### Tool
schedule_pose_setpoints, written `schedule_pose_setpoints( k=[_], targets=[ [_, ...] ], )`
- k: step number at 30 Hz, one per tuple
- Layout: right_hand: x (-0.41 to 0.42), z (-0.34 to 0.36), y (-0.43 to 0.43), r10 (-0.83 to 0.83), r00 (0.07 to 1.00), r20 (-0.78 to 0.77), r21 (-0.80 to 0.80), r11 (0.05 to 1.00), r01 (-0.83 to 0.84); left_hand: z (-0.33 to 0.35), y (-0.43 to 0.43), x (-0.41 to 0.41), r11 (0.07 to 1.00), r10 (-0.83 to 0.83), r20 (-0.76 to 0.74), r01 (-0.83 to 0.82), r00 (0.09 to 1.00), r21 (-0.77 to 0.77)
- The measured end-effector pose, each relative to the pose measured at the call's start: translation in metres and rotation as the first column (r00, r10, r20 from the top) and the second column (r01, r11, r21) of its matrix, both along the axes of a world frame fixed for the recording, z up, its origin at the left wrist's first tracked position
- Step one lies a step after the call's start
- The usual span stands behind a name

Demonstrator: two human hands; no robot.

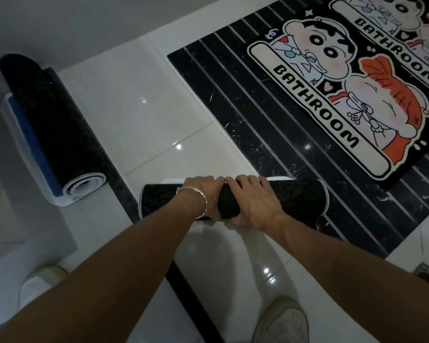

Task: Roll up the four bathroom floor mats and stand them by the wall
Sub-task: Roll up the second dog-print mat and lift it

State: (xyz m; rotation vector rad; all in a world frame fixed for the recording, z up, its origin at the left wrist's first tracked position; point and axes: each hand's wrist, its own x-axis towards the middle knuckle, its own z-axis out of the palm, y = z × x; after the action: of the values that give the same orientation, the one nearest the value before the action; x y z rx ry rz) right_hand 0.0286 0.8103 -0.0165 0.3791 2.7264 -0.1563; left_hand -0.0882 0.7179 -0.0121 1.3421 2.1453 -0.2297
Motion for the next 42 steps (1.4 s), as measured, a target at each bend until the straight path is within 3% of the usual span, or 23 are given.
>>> schedule_pose_setpoints(
  k=[3, 8, 11, 14, 16, 18, 20, 23, 27, 31, 37, 42],
  targets=[
    [-0.004, 0.000, -0.002, -0.007, 0.998, 0.057, 0.006, 1.000, 0.006, 0.001, -0.003, -0.001, 0.999, 0.032, 0.073, -0.030, 0.997, -0.027],
    [-0.030, 0.015, 0.020, -0.041, 0.958, 0.285, -0.243, 0.963, 0.113, -0.010, -0.025, 0.007, 0.988, -0.070, -0.184, 0.093, 0.980, 0.122],
    [-0.021, 0.015, 0.015, -0.096, 0.959, 0.265, -0.275, 0.946, 0.171, -0.013, -0.027, 0.015, 0.988, -0.104, -0.265, 0.130, 0.959, 0.081],
    [-0.005, 0.006, 0.003, -0.056, 0.995, 0.077, -0.143, 0.988, 0.066, -0.008, -0.013, 0.007, 0.996, -0.083, -0.166, 0.089, 0.983, 0.031],
    [-0.002, 0.001, 0.001, -0.009, 0.999, 0.051, -0.057, 0.998, 0.012, -0.003, -0.006, -0.005, 1.000, -0.018, -0.010, 0.018, 1.000, -0.002],
    [-0.004, -0.001, -0.002, -0.002, 0.999, 0.049, -0.003, 1.000, 0.002, -0.002, -0.007, -0.007, 1.000, 0.016, 0.026, -0.016, 1.000, 0.012],
    [-0.010, 0.001, -0.002, -0.009, 0.997, 0.078, -0.007, 1.000, 0.010, -0.006, -0.017, 0.001, 0.997, -0.004, -0.044, 0.008, 0.999, 0.082],
    [-0.026, 0.013, 0.012, -0.046, 0.974, 0.222, -0.180, 0.980, 0.088, -0.012, -0.031, 0.013, 0.983, -0.043, -0.233, 0.083, 0.972, 0.166],
    [-0.024, 0.015, 0.022, -0.108, 0.930, 0.351, -0.325, 0.918, 0.229, -0.013, -0.034, 0.018, 0.979, -0.100, -0.326, 0.151, 0.940, 0.135],
    [-0.012, 0.011, 0.017, -0.142, 0.952, 0.272, -0.342, 0.910, 0.234, -0.010, -0.026, 0.016, 0.988, -0.097, -0.289, 0.128, 0.952, 0.091],
    [-0.015, 0.010, 0.014, 0.024, 0.993, 0.119, -0.149, 0.989, -0.006, 0.000, -0.016, 0.007, 0.999, 0.010, -0.180, -0.001, 0.984, 0.051],
    [-0.020, 0.013, 0.016, 0.037, 0.994, -0.101, -0.012, 0.999, -0.038, 0.013, -0.002, -0.013, 0.989, 0.144, -0.073, -0.140, 0.987, 0.055]
  ],
)
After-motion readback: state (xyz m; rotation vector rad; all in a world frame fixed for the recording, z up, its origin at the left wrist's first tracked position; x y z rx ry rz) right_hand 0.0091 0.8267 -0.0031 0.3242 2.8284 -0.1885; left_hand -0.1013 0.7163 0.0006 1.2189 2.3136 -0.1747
